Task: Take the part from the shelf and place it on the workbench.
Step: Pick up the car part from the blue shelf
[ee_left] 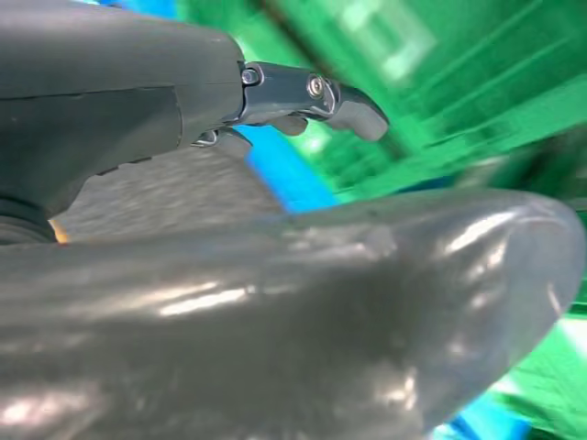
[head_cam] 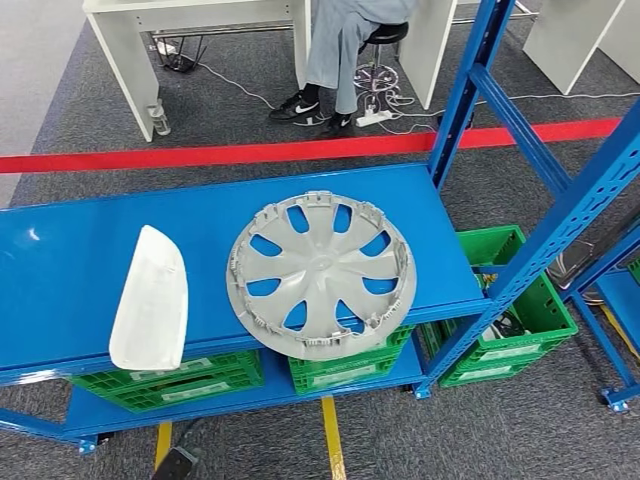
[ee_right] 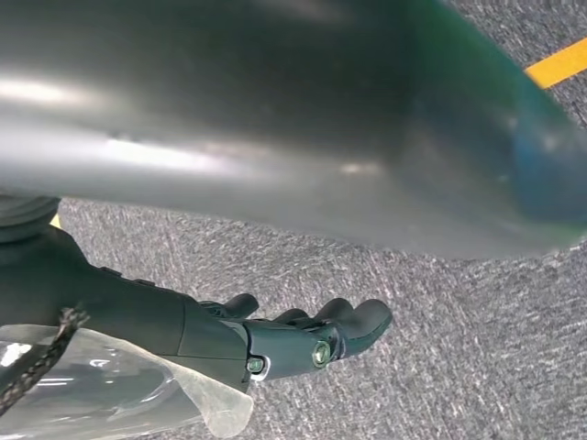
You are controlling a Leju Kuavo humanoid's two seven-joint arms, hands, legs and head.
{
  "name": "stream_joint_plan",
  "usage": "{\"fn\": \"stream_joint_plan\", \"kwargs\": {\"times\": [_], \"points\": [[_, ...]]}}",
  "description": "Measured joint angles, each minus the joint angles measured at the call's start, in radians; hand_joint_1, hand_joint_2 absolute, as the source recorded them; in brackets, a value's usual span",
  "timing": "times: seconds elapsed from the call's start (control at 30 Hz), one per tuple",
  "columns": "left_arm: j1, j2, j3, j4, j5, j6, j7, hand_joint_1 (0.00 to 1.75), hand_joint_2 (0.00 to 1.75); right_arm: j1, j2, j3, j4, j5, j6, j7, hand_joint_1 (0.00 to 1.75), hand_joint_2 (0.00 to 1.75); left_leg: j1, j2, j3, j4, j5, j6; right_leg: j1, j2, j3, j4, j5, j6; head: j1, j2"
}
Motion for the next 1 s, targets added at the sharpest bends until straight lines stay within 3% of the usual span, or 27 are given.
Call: {"fn": "stream_joint_plan", "kwargs": {"times": [0.17,0.5,1.0], "points": [[0.045,-0.047,0.079,-0.195,-0.04,-0.077,-0.022,0.0,0.0,0.0,0.0,0.053,0.0,-0.031,0.009,0.0,0.0,0.0,0.0,0.0,0.0,0.0,0.0,0.0,0.0,0.0,0.0,0.0,0.0,0.0,0.0,0.0],[0.107,-0.064,0.08,-0.404,-0.017,-0.076,-0.024,0.0,0.0,0.0,0.0,0.127,0.0,-0.07,0.014,0.002,0.0,0.0,0.0,0.0,0.0,0.0,0.0,0.0,0.0,0.0,0.0,0.0,0.0,0.0,0.0,0.0],[0.152,0.041,-0.154,-0.487,0.042,0.057,-0.023,0.0,0.0,-0.004,0.0,0.244,0.0,-0.147,0.032,0.011,0.0,0.0,0.0,0.0,0.0,0.0,0.0,0.0,0.0,0.0,0.0,0.0,0.0,0.0,0.0,0.0]]}}
